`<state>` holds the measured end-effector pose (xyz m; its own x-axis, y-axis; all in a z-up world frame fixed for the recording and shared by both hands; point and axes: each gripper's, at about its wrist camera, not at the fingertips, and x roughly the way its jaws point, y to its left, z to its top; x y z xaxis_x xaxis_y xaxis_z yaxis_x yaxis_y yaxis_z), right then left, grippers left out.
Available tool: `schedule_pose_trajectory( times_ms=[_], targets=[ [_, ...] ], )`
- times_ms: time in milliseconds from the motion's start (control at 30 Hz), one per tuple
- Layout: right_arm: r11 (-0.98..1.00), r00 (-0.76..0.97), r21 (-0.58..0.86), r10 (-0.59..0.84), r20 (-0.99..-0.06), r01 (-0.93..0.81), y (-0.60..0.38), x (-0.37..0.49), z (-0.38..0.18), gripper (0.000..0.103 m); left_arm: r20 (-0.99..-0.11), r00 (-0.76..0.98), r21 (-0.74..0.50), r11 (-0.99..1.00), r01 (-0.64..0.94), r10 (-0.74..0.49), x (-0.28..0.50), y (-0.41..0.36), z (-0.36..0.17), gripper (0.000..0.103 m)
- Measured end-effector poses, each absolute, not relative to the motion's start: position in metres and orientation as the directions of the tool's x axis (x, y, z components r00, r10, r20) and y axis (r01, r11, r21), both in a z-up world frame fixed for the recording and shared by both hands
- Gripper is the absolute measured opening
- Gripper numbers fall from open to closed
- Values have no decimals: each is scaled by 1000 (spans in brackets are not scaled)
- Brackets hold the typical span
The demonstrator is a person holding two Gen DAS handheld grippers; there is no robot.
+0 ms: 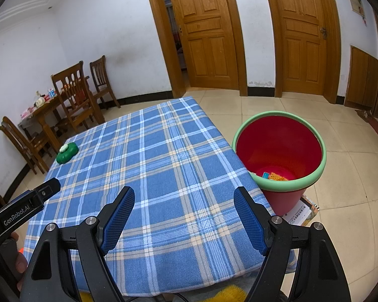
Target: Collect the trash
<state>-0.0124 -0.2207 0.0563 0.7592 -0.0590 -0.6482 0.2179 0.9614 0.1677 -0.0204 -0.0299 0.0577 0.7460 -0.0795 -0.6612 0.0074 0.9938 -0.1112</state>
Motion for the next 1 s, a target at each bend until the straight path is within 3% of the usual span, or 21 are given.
schedule_pose_trajectory(
  times_ms=[1000],
  targets=[
    [961, 757, 168, -58, -651, 218, -221, -12, 57, 82, -663, 744, -114, 993, 7, -81, -22, -31, 57, 87]
  ],
)
